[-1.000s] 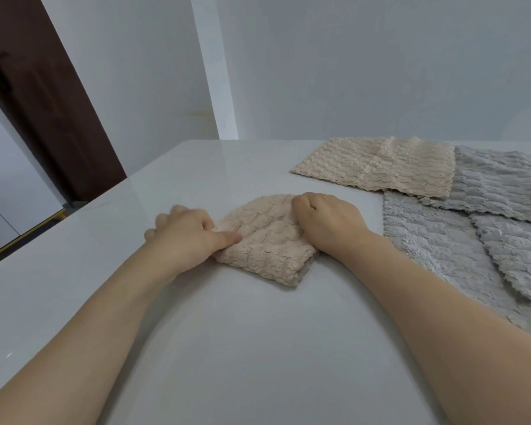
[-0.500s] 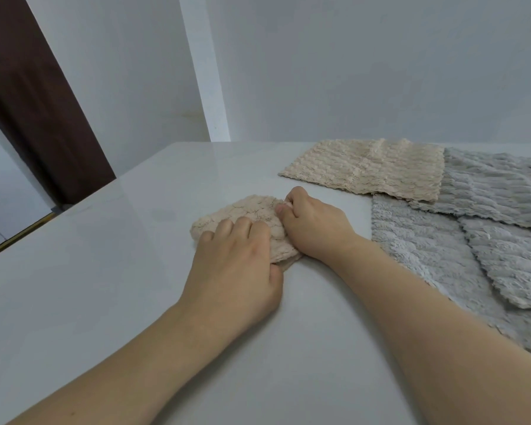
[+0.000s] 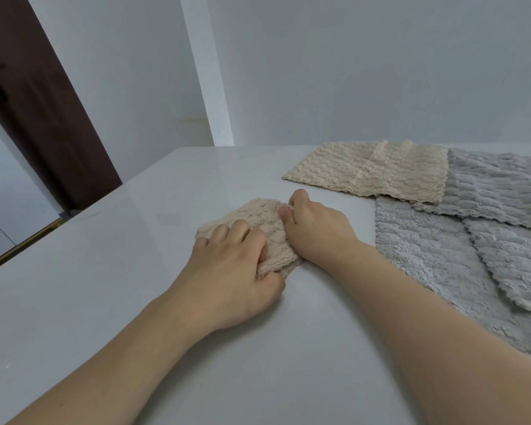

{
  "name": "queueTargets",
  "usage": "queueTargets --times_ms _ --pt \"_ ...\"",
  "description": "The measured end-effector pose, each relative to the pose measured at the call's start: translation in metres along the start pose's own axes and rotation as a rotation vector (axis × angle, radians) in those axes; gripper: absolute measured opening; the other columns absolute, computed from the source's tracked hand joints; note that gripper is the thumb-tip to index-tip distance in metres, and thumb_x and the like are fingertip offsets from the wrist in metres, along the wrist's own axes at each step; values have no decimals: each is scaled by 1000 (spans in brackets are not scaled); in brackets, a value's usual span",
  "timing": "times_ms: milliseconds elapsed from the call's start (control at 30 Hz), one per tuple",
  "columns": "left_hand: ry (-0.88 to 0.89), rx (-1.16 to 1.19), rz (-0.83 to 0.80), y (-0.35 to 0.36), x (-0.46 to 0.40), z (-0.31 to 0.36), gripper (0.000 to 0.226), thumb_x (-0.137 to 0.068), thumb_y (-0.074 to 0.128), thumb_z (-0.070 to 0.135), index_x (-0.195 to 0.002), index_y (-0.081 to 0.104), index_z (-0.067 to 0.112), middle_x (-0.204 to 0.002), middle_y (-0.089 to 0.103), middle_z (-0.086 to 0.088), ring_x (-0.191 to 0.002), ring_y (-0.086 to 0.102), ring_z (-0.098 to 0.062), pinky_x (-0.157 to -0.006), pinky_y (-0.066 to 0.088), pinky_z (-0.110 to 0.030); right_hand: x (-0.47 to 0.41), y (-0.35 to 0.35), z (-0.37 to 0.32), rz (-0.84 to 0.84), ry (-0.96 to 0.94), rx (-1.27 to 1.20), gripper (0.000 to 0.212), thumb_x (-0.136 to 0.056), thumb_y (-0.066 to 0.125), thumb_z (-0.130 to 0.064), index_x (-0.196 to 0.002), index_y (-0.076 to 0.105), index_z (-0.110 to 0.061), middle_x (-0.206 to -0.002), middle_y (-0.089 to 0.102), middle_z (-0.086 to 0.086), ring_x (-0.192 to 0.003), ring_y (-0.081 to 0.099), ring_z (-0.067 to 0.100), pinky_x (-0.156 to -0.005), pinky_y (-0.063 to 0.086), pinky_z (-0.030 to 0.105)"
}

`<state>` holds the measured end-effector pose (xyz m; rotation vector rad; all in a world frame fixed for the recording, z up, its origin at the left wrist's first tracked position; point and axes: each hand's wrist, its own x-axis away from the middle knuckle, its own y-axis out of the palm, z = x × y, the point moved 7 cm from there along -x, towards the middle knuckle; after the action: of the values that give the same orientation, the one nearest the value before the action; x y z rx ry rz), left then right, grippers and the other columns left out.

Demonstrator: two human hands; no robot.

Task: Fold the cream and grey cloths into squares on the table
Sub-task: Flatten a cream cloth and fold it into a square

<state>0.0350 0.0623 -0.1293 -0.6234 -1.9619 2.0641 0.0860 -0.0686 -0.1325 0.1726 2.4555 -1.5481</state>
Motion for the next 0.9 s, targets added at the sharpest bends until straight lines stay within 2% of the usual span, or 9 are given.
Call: queueTargets --times_ms 167,333,467,533,600,667,733,800,900 --pt "-62 -17 52 8 -3 4 30 -71 28 33 -99 30 26 -107 26 5 -101 27 -19 -84 27 -34 1 -1 -1 25 7 -13 24 -103 30 -31 -108 38 -9 -99 65 13 -89 60 35 -69 36 37" --pt "-86 81 -57 14 -9 1 25 -76 43 19 -96 31 28 -112 25 6 -107 25 -20 -94 24 -34 1 1 -4 23 4 18 20 -103 30 -30 -105 36 -11 -99 65 13 -88 60 35 -69 35 37" --pt "-98 342 -324 17 -10 -15 28 -60 39 33 -87 39 34 -106 30 19 -109 26 -12 -87 19 -27 0 -1 -1 26 25 7 24 -102 30 -31 -108 40 -10 -101 64 12 -93 60 34 -71 37 38" --pt "-152 542 -304 15 -10 -27 31 -60 39 38 -88 53 38 -104 39 26 -111 32 -5 -91 22 -25 -1 0 0 25 28 1 23 -102 30 -32 -106 39 -11 -100 65 11 -91 60 33 -71 38 37" --pt "-167 662 -182 10 -13 -34 21 -73 44 45 -80 62 38 -99 47 24 -108 41 -3 -101 24 -32 -1 0 0 22 31 -1 22 -102 30 -32 -105 39 -12 -98 65 10 -90 59 32 -70 38 37" --pt "-110 543 -86 8 -15 -34 19 -90 52 47 -77 60 37 -100 49 22 -110 42 -6 -101 20 -33 -1 0 1 25 38 -6 23 -102 30 -32 -105 39 -12 -99 64 10 -91 59 33 -71 38 37" --pt "-72 441 -88 10 -15 -32 16 -90 59 48 -80 53 37 -104 44 24 -112 36 -7 -97 16 -30 0 -1 1 32 45 -4 24 -102 30 -32 -106 40 -11 -99 64 11 -91 59 33 -71 38 38" --pt "-78 422 -168 15 -12 -33 33 -75 61 68 -87 49 39 -109 38 28 -115 30 -6 -95 14 -27 1 -2 1 43 57 3 22 -102 29 -32 -103 38 -11 -99 64 11 -91 59 34 -70 37 37" --pt "-57 351 -280 22 -10 -32 67 -46 45 91 -95 40 46 -120 30 23 -120 23 -9 -98 13 -27 1 -2 2 66 86 16 19 -102 30 -30 -98 34 -13 -97 64 11 -89 59 34 -69 36 37"
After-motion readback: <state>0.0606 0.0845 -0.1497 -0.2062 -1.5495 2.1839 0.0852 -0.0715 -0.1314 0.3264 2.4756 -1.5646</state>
